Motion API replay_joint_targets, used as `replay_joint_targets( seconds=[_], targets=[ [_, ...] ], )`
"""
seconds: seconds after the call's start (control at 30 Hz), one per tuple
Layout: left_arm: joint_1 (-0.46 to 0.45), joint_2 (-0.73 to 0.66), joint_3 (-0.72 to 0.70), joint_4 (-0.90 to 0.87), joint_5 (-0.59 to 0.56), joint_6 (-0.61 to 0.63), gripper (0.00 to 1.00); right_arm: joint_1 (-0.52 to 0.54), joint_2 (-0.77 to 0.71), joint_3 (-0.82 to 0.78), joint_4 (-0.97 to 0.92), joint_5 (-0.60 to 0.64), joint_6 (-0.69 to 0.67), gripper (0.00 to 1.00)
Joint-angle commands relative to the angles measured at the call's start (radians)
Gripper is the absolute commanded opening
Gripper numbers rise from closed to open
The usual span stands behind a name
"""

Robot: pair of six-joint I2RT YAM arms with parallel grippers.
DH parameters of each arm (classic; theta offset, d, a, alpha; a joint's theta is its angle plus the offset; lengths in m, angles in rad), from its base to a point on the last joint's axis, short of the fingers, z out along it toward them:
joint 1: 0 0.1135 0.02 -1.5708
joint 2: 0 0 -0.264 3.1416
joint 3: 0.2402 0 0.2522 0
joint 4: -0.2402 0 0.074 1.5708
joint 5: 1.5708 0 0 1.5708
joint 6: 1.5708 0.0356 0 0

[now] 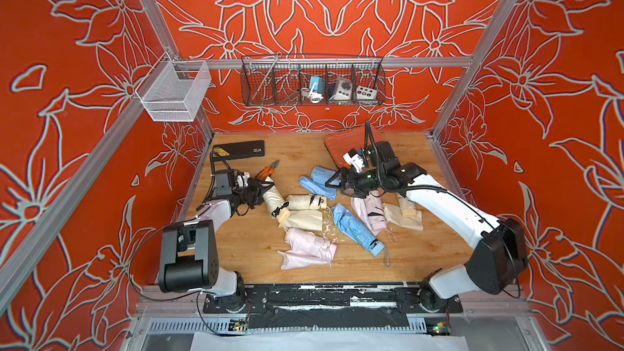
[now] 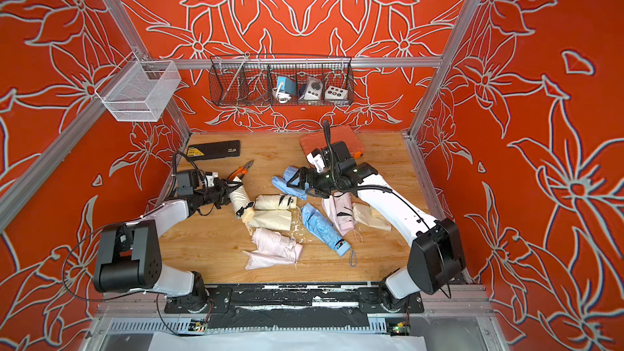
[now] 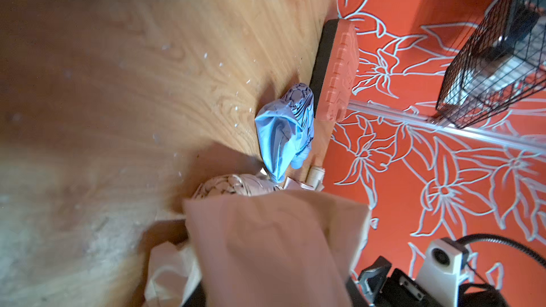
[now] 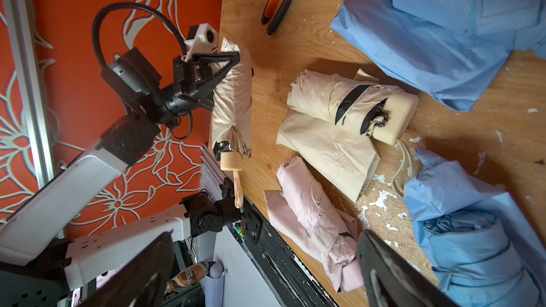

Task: Take umbrellas out of sleeves
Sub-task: Pick up the umbrella from the center of the board.

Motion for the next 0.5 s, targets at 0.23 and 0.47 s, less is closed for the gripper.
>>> replay_joint_targets(
  seconds=[0.23, 0.47],
  targets=[
    [-0.106, -0.074, -0.194, 0.494, -0.036, -0.52, 0.02, 0.151, 0.008, -0.012, 0.031, 0.087, -0.012, 0.95],
    [-0.217, -0.094, -0.163, 0.482, -0.154, -0.565, 0.03, 0.184, 0.034, -0.032, 0.065, 0.122, 0.02, 0.85]
  ],
)
